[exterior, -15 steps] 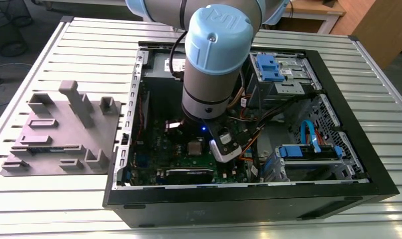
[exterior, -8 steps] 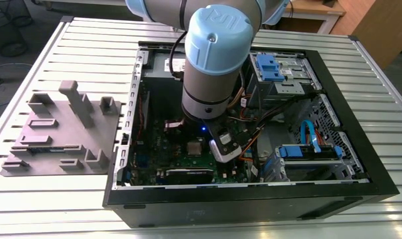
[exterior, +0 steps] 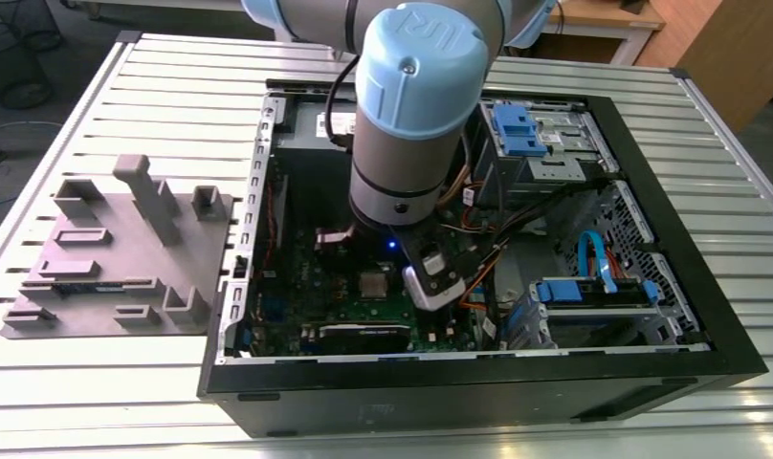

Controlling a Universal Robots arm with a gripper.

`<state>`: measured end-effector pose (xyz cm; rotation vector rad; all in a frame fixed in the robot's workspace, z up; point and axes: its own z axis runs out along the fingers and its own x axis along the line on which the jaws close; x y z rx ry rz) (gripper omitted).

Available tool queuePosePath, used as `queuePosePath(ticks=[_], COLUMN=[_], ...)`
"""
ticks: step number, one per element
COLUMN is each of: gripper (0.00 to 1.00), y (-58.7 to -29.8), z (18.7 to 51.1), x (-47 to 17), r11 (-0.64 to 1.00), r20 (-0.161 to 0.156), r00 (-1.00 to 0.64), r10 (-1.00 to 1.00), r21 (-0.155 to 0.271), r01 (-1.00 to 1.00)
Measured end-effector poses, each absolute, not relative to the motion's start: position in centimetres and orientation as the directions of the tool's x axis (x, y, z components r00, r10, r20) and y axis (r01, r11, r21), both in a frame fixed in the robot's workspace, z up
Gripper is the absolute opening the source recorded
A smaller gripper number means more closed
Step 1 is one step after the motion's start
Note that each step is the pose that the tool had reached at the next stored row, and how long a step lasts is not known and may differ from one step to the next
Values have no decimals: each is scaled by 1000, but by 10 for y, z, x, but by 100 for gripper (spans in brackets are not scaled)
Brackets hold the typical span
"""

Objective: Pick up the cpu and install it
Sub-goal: 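Place the cpu into insertion slot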

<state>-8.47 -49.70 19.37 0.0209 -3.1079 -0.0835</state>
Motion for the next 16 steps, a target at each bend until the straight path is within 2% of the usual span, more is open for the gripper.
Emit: queuePosePath(ticks=[16], gripper=[62], y=[-497], z=[196], x=[-85], r11=[998], r20=[32], r00=[-999], r10=[-14], r21=[54], r01=[-13])
